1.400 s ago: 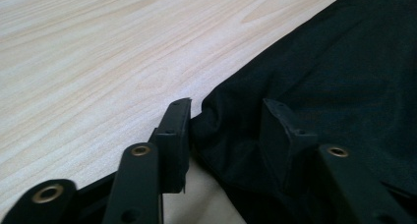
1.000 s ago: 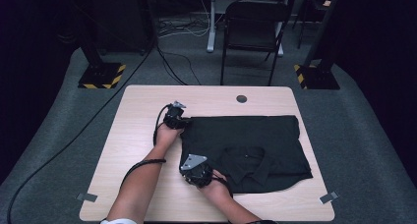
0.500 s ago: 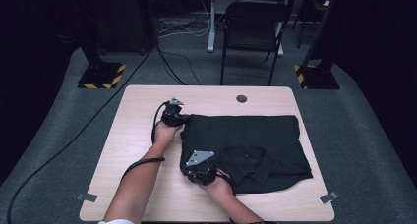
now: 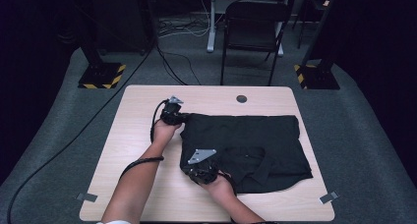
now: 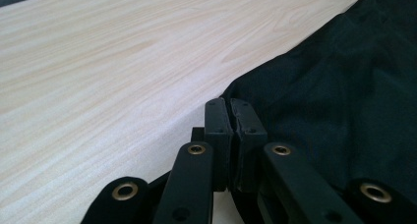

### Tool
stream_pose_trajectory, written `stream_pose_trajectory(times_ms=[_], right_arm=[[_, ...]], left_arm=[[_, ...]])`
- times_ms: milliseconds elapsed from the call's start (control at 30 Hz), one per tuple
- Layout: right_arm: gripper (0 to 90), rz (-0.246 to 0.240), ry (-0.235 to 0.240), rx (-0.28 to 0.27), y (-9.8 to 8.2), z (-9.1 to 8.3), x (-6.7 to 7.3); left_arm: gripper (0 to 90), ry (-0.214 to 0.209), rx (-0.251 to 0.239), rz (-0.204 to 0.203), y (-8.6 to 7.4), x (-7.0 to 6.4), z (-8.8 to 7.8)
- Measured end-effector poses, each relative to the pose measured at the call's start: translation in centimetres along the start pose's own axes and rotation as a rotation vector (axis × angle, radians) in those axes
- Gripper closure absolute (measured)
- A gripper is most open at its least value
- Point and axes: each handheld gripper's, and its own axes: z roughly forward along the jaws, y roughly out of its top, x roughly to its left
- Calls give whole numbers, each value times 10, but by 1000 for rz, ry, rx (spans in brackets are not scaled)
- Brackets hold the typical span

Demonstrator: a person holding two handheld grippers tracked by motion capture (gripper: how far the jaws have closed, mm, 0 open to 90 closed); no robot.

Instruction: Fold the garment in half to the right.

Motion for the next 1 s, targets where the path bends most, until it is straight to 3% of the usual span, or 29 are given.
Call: stream_pose_trajectory(times_ms=[100, 233, 633, 1000], right_arm=[[855, 33, 26, -7, 2, -3, -3], [857, 39, 35, -17, 4, -6, -3], [861, 27, 69, -87, 22, -26, 5], [862, -10, 90, -94, 41, -30, 12]], left_arm=[[866, 0, -10, 5, 3, -1, -3], [868, 3, -16, 15, 6, -3, -6], [870, 35, -10, 22, 12, -2, -16], [870, 52, -38, 29, 25, -1, -39]])
